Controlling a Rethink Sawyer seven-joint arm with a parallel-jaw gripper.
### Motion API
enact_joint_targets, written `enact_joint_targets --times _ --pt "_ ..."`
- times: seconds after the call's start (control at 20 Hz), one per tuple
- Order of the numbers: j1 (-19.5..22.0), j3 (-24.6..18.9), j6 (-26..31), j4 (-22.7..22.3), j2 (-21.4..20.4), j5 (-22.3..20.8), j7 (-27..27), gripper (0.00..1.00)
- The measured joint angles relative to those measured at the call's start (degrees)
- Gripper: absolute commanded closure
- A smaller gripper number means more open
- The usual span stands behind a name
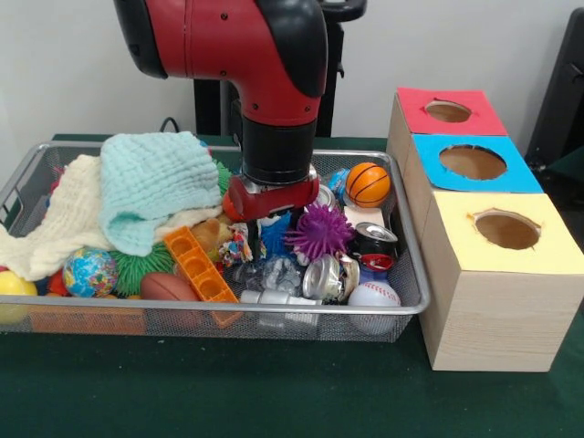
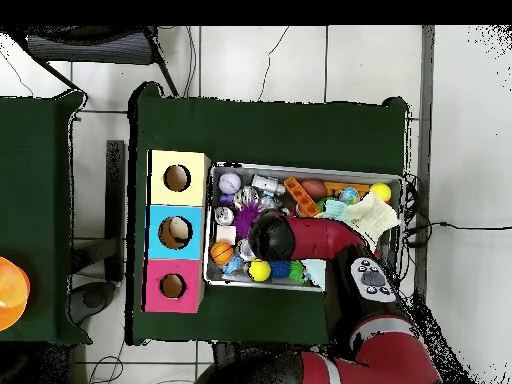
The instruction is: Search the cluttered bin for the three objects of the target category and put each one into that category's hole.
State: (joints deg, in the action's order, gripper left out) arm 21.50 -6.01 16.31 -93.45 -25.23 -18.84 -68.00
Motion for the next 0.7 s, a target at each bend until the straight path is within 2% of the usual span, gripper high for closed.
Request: enact_joint_targets --times 0.15,0.5,0.7 --pt "0.1 0.0 -3.1 -0.1 1.4 0.1 0.0 0.0" --pt "0.9 -0.1 -5.1 -1.1 1.2 1.7 0.0 0.0" --pt "1.7 -0.7 -8.6 -1.5 1.9 1.8 0.0 0.0"
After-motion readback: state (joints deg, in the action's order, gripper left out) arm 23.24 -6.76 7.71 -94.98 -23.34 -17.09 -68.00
